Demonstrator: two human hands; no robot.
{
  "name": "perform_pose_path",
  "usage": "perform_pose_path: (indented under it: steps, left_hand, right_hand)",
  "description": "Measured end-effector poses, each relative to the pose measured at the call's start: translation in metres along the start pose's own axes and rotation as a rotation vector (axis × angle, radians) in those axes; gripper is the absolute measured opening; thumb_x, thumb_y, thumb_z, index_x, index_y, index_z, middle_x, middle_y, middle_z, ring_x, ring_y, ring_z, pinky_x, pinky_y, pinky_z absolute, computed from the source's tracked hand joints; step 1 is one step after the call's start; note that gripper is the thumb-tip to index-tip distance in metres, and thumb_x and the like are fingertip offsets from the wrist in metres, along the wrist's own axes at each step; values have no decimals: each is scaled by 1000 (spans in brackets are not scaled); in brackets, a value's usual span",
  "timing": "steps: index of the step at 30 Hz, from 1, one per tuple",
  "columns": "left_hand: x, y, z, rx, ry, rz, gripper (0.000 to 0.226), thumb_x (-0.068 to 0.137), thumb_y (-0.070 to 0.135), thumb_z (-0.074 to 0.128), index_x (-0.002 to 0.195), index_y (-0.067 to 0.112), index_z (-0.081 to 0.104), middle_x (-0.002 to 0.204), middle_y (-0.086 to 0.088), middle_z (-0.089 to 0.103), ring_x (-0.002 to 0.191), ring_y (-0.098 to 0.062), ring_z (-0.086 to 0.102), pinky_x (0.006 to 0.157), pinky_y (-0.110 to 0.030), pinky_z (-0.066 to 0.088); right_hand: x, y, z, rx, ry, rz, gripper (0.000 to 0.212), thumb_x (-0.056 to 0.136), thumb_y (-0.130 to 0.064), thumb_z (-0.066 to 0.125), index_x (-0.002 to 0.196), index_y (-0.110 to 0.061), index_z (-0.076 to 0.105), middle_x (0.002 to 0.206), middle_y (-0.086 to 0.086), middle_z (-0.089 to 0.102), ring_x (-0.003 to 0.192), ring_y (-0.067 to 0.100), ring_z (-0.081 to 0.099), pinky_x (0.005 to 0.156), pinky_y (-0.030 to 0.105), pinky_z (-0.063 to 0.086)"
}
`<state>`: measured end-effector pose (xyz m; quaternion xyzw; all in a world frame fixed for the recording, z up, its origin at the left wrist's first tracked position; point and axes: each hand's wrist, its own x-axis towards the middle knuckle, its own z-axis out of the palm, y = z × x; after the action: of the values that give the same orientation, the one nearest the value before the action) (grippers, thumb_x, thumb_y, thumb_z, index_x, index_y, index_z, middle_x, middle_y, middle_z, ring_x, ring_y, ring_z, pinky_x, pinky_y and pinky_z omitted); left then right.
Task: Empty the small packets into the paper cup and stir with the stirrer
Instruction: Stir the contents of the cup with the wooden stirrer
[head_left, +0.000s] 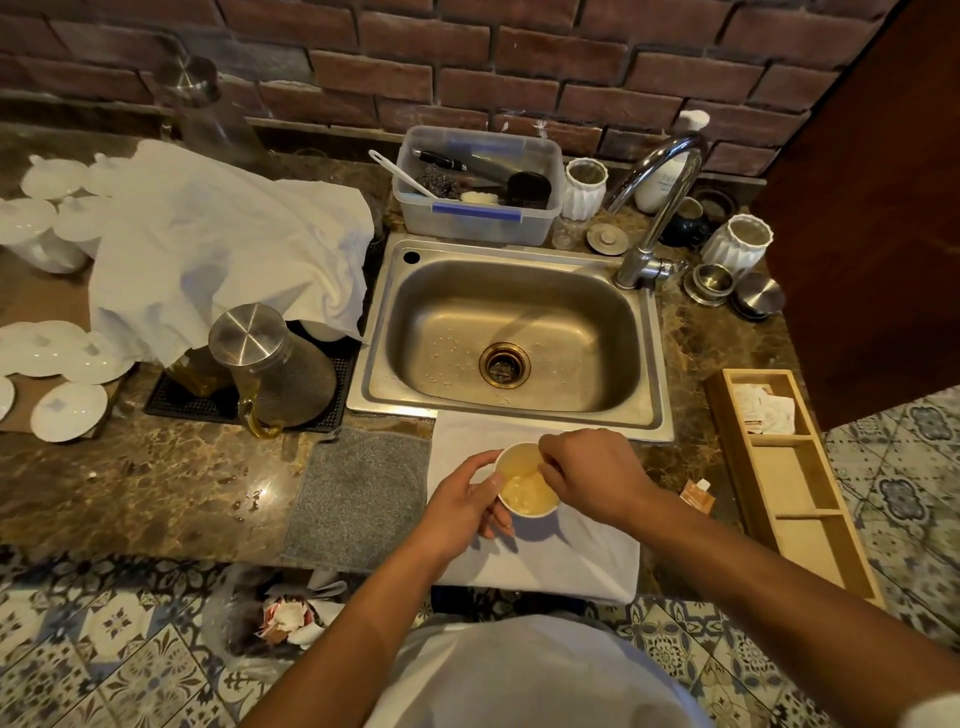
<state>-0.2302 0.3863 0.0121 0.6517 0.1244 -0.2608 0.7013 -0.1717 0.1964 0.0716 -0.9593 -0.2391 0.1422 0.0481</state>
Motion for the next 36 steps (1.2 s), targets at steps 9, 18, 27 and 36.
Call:
perform_pose_path:
  steps: [9, 18, 27, 36]
  left_hand:
    - [-1, 0, -2, -6, -14, 5, 30, 103, 29, 53, 133, 30, 54, 72, -15, 71, 67, -26, 71, 62, -35, 50]
    - [-1, 0, -1, -1, -12, 2, 30, 104, 29, 52, 134, 27, 53, 73, -17, 70, 66, -25, 71, 57, -31, 51]
    - [-1, 0, 0, 9, -6, -3, 22, 104, 28, 51, 123, 38, 55, 67, -13, 71, 65, -29, 72, 61, -36, 48]
    - [-4, 4, 1, 11, 0, -22, 22, 105, 28, 50, 120, 42, 55, 67, -12, 71, 64, -30, 72, 67, -44, 44]
  right_hand:
    - [-5, -2, 6, 13, -125, -118, 22, 99, -38, 53, 100, -21, 68, 93, 6, 74, 80, 27, 65, 69, 34, 53]
    - [-10, -3, 9, 36, -128, -134, 14, 91, -32, 56, 84, -22, 61, 82, 7, 71, 71, 28, 60, 58, 31, 37]
    - [-9, -1, 7, 25, -89, -51, 20, 95, -36, 55, 98, -20, 67, 87, 6, 71, 72, 25, 61, 58, 28, 41]
    - [-8, -6, 13, 92, 22, 54, 26, 100, -41, 50, 100, -22, 68, 90, 3, 75, 80, 27, 67, 64, 33, 49]
